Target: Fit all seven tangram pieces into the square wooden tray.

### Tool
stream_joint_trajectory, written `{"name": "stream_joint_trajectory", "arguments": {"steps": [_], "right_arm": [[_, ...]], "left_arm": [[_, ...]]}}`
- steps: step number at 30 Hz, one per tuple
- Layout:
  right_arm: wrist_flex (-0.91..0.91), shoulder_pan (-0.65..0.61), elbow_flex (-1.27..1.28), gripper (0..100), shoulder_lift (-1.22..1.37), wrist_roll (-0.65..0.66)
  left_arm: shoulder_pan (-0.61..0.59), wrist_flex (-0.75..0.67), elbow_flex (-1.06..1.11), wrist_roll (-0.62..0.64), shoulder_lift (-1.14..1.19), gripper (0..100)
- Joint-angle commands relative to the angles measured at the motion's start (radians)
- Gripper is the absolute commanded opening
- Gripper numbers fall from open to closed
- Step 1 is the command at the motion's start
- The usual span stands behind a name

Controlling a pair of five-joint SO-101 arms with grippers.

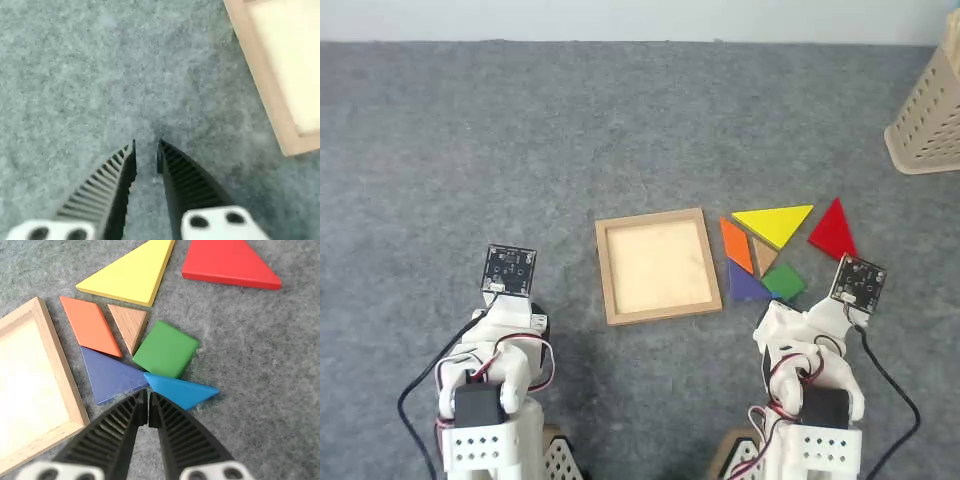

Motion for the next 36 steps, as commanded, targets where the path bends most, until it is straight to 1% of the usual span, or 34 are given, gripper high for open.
{"name": "stream_joint_trajectory", "arguments": {"steps": [1, 13, 20, 23, 26, 33, 36], "right_arm": [[0.008, 0.008, 0.014, 0.8, 0.004, 0.014], [0.008, -0.002, 0.014, 0.9, 0.004, 0.012], [-0.022, -0.174, 0.014, 0.9, -0.005, 0.012], [-0.022, -0.197, 0.014, 0.9, -0.005, 0.014], [-0.002, -0.200, 0.014, 0.9, -0.005, 0.014], [-0.022, -0.182, 0.012, 1.0, -0.005, 0.015], [-0.058, -0.058, 0.009, 1.0, -0.005, 0.015]], "left_arm": [[0.006, 0.000, -0.010, 0.008, -0.021, 7], [0.005, 0.000, -0.010, 0.008, -0.021, 7], [0.005, 0.000, -0.010, 0.008, -0.021, 7], [0.005, 0.000, -0.010, 0.008, -0.021, 7], [0.005, 0.000, -0.010, 0.008, -0.021, 7], [0.005, 0.000, -0.010, 0.008, -0.021, 7], [0.003, 0.000, -0.010, 0.008, -0.021, 7]]}}
